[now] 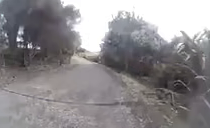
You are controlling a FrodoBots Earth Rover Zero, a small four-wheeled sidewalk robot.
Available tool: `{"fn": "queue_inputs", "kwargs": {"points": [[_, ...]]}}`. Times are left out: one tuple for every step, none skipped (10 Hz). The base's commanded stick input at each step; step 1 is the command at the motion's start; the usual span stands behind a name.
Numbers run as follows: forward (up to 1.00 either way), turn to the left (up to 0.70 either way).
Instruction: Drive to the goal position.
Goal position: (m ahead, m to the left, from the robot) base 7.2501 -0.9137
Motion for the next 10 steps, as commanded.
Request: {"fn": "queue_inputs", "kwargs": {"points": [[1.0,0.26],[1.0,0.16],[1.0,0.08],[1.0,0.0],[1.0,0.0],[1.0,0.0],[1.0,0.0],[1.0,0.0],[1.0,0.0],[1.0,0.0]]}}
